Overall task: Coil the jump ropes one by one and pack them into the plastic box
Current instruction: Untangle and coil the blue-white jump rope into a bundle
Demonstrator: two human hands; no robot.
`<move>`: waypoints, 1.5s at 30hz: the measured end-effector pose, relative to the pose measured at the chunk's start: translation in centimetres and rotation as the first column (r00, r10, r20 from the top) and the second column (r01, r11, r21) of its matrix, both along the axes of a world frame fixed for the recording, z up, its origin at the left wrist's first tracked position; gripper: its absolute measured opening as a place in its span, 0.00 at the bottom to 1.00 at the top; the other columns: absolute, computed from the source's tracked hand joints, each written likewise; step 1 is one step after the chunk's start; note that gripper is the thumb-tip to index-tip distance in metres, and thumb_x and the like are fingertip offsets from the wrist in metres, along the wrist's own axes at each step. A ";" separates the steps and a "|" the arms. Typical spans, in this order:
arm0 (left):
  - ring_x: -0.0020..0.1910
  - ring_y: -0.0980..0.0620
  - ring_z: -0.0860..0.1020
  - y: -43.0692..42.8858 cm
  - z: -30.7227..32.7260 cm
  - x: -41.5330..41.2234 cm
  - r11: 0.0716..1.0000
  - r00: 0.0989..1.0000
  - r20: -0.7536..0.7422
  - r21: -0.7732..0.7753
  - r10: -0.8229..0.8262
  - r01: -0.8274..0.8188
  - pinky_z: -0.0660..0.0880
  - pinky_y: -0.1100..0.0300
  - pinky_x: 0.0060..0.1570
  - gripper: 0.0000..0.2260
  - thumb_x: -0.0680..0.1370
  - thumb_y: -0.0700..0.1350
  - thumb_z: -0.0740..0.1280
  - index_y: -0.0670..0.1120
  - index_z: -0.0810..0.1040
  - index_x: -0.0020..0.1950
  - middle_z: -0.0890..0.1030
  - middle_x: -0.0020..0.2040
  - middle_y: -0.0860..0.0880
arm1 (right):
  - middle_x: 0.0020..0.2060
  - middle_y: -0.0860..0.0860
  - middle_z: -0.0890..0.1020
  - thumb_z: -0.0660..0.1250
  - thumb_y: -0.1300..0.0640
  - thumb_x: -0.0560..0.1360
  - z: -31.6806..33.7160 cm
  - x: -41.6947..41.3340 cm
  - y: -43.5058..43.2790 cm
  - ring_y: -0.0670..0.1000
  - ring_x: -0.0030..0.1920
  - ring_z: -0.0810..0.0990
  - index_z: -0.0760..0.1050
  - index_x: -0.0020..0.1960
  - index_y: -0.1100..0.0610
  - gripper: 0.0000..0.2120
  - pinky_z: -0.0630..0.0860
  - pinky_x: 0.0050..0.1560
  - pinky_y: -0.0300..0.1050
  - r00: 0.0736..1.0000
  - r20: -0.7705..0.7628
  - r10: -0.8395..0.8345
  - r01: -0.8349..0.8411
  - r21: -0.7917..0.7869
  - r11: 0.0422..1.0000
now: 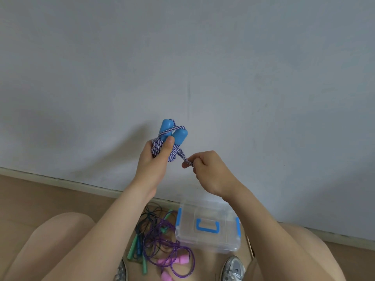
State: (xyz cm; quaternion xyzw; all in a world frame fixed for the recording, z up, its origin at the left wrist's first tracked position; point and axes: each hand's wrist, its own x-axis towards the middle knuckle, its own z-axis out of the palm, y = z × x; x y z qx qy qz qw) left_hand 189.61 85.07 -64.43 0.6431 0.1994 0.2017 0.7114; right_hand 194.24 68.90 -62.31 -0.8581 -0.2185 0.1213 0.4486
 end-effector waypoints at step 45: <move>0.46 0.43 0.85 -0.9 0.2 -1.1 0.874 0.950 -0.010 0.391 -0.311 0.290 0.85 0.40 0.37 0.12 0.88 0.45 0.57 0.58 0.75 0.66 0.81 0.58 0.51 | 0.39 0.48 0.85 0.77 0.51 0.75 -2.2 0.9 0.4 0.48 0.35 0.82 0.87 0.46 0.54 0.06 0.80 0.40 0.48 0.799 0.554 -0.235 0.147 0.200 0.969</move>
